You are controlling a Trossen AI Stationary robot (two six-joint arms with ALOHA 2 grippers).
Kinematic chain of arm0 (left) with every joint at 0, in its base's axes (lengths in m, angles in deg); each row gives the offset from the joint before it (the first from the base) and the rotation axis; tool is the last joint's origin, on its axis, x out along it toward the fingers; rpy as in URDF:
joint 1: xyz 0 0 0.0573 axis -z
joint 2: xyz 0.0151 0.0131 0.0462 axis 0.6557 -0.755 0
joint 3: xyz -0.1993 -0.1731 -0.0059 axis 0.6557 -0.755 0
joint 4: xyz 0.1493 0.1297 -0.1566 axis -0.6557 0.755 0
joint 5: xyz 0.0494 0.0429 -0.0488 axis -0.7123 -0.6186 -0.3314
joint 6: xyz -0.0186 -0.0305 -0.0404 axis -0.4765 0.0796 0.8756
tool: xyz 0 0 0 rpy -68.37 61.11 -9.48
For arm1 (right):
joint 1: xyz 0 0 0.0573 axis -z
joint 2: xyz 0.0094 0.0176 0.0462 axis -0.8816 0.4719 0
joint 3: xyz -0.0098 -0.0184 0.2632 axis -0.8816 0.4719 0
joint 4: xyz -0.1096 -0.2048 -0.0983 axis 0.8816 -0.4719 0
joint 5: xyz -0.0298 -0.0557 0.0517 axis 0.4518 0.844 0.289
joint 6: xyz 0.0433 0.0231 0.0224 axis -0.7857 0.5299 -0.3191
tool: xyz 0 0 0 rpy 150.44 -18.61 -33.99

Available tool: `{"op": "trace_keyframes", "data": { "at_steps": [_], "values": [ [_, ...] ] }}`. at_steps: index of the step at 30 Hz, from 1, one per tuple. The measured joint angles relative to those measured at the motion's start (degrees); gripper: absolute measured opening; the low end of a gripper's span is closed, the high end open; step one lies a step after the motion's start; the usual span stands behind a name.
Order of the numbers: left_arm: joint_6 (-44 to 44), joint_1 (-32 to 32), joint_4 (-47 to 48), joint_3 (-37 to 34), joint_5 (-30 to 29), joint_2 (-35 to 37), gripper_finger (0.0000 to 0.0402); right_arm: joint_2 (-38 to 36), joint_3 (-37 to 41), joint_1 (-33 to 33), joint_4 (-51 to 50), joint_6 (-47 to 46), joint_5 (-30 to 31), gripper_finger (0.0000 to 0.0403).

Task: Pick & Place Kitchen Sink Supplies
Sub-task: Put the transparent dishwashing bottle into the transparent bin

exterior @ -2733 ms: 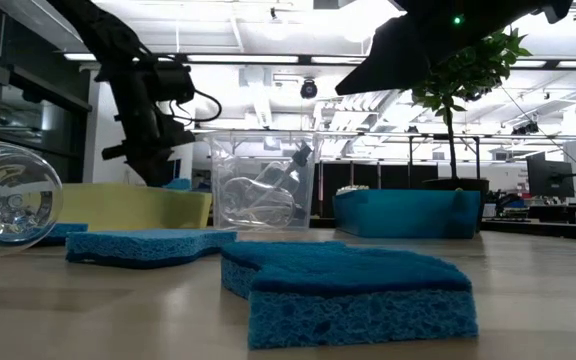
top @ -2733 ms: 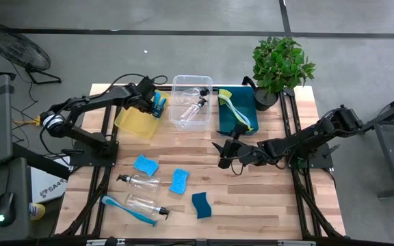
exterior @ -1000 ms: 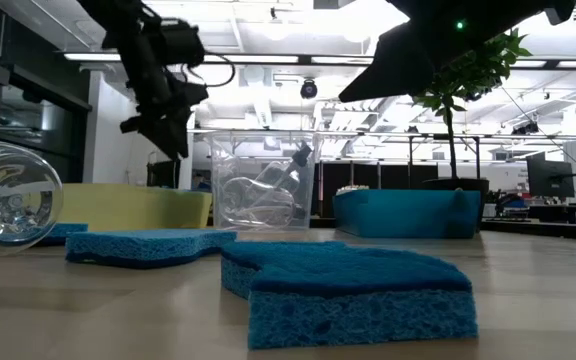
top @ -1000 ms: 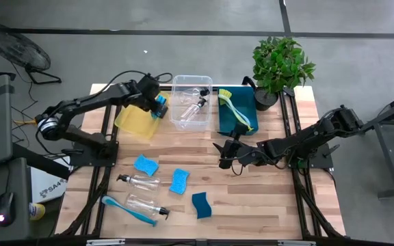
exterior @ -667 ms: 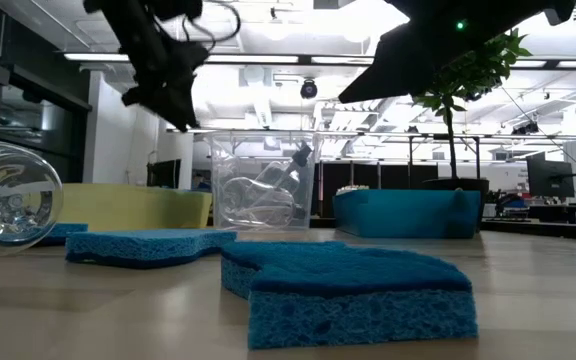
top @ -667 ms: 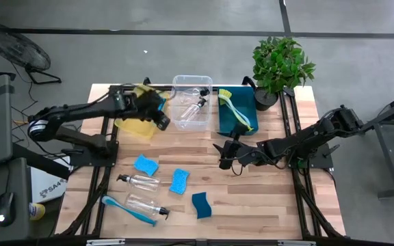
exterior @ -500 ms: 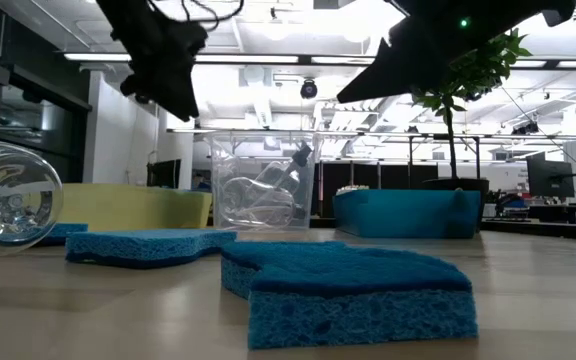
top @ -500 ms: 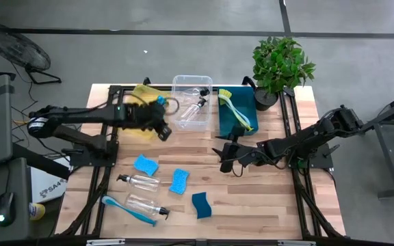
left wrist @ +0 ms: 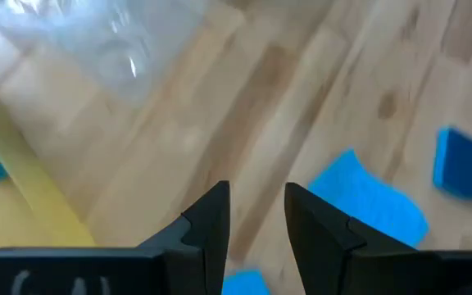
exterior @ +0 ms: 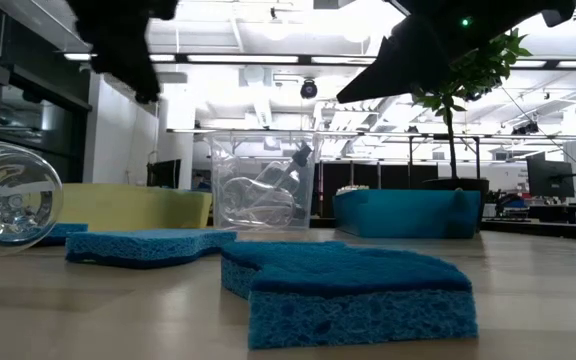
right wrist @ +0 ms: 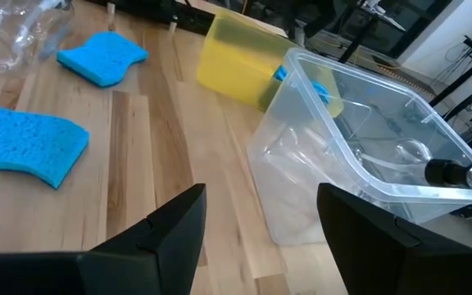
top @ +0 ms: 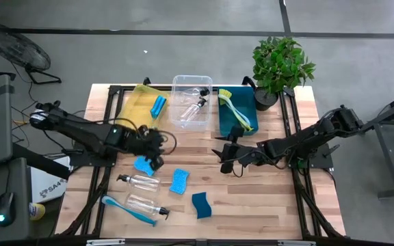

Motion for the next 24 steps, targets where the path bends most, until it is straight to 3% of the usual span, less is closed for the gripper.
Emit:
{"op": "trace_keyframes", "data": {
  "at_steps": [11,18,24],
  "values": [
    [10.49,11.02,18.83,-0.04,5.51,-0.02,0.0115,0.0,0.0,0.0,-1.21,-0.38,-0.93,0.0227],
    [4.55,18.28,19.7,-0.07,13.26,-1.18,0.0115,0.0,0.0,0.0,-1.19,-0.4,-0.93,0.0227],
    [4.34,20.99,19.96,-0.09,14.24,-3.25,0.0115,0.0,0.0,0.0,-1.18,-1.05,-0.96,0.0227]
  ]
}}
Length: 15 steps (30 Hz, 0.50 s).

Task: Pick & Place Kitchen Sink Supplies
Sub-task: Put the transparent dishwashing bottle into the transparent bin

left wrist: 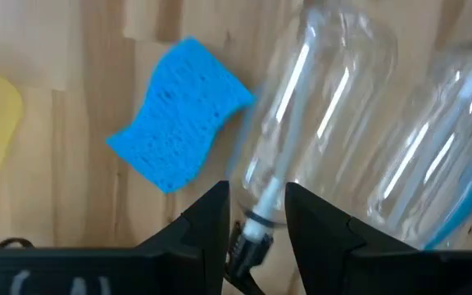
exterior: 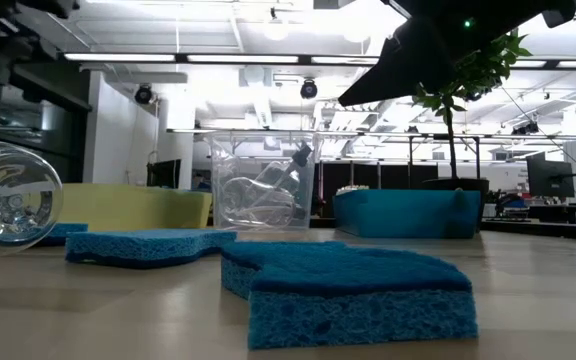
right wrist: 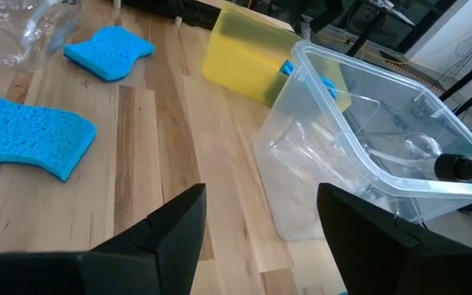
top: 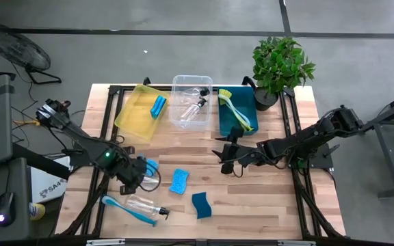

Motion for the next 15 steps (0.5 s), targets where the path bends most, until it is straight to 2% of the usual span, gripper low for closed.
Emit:
{"op": "trace_keyframes", "data": {
  "at_steps": [5,10,15],
  "values": [
    [0.12,1.98,-0.12,-1.39,3.86,-1.91,0.0115,0.0,0.0,0.0,0.0,-0.46,-0.36,0.0227],
    [0.72,2.31,0.27,-1.94,3.95,-2.44,0.0117,0.0,0.0,0.0,0.0,-0.46,-0.51,0.0227],
    [4.25,2.31,1.47,-1.95,4.06,-2.46,0.0155,0.0,0.0,0.0,0.0,-0.55,-0.49,0.0227]
  ]
}}
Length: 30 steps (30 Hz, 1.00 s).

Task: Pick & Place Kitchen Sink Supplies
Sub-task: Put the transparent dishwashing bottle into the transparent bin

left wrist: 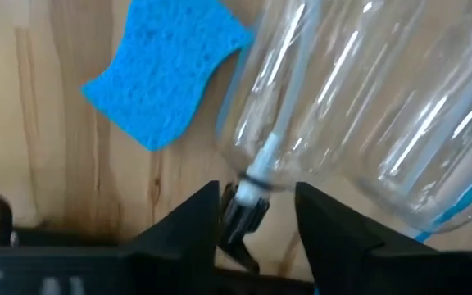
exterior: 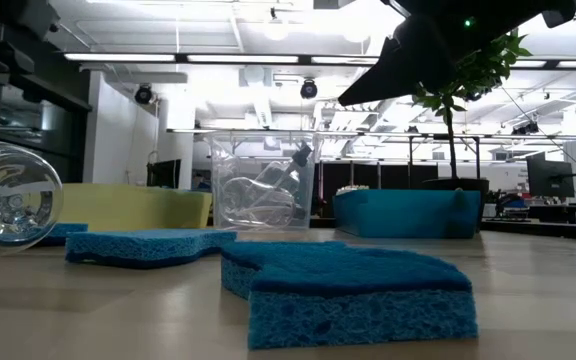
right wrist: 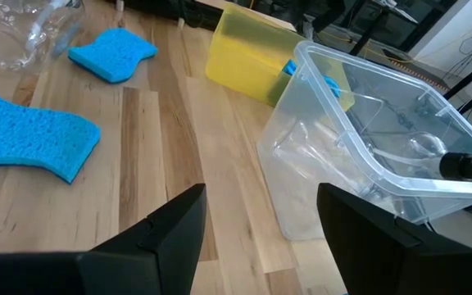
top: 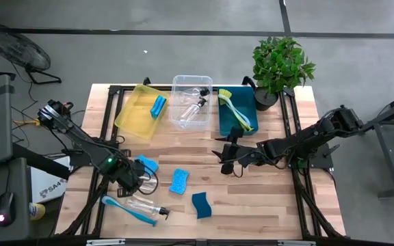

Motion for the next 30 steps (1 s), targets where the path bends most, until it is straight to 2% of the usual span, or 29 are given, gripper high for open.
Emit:
{"op": "trace_keyframes", "data": {
  "at_steps": [6,10,15,30],
  "values": [
    [0.59,0.0,5.75,-0.02,4.44,0.0,0.0247,0.0,0.0,0.0,-0.02,-0.35,-0.09,0.0227],
    [0.58,0.02,6.93,-0.02,4.47,0.0,0.0283,0.0,0.0,0.0,-0.02,-0.35,-0.24,0.0227],
    [0.15,2.3,7.36,-0.04,3.94,0.0,0.0291,0.0,0.0,0.02,-0.25,-0.35,-0.55,0.0227],
    [5.0,11.33,7.41,-0.07,-4.15,0.0,0.0292,0.0,0.0,0.0,0.08,-0.37,-0.58,0.0227]
  ]
}}
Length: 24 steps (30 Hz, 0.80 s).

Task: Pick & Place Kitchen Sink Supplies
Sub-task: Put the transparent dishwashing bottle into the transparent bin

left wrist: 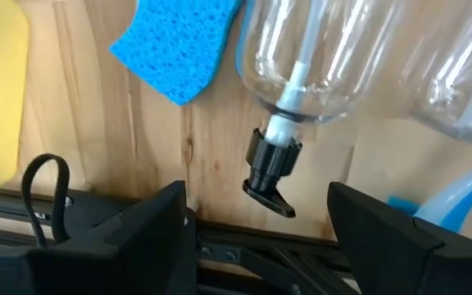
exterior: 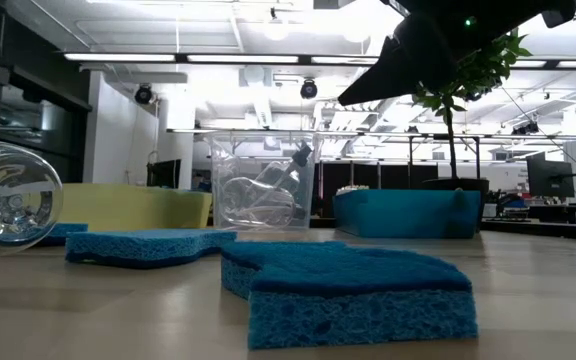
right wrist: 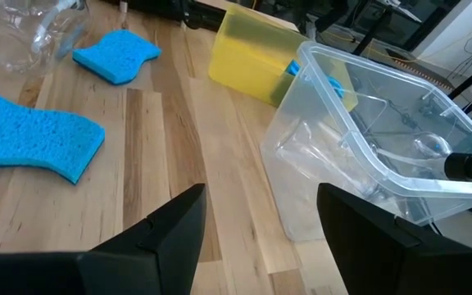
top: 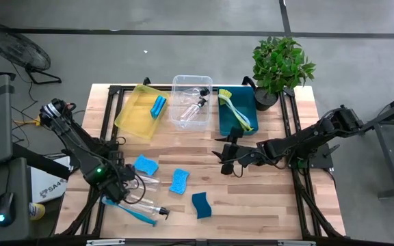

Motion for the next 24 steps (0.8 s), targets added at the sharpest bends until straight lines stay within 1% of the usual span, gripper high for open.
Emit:
{"op": "trace_keyframes", "data": {
  "at_steps": [3,6,11,18,24],
  "values": [
    [1.62,0.01,-0.92,-0.95,-0.1,0.02,0.0292,0.0,0.0,0.02,-0.05,0.0,-0.12,0.0227],
    [1.75,0.01,-3.22,-3.77,0.14,0.02,0.0292,0.0,0.0,0.02,-0.03,0.0,-0.1,0.0227],
    [1.82,-0.07,-6.72,-7.75,2.6,0.0,0.0292,0.0,0.0,0.01,-0.04,0.22,-0.12,0.0227],
    [0.21,-0.09,-15.72,-12.89,2.51,0.0,0.0292,0.0,0.0,0.02,-0.03,0.48,-0.05,0.0227],
    [0.26,-0.09,-19.05,-15.81,2.3,0.0,0.0292,0.0,0.0,0.01,-0.01,0.48,0.01,0.0227]
  ]
}}
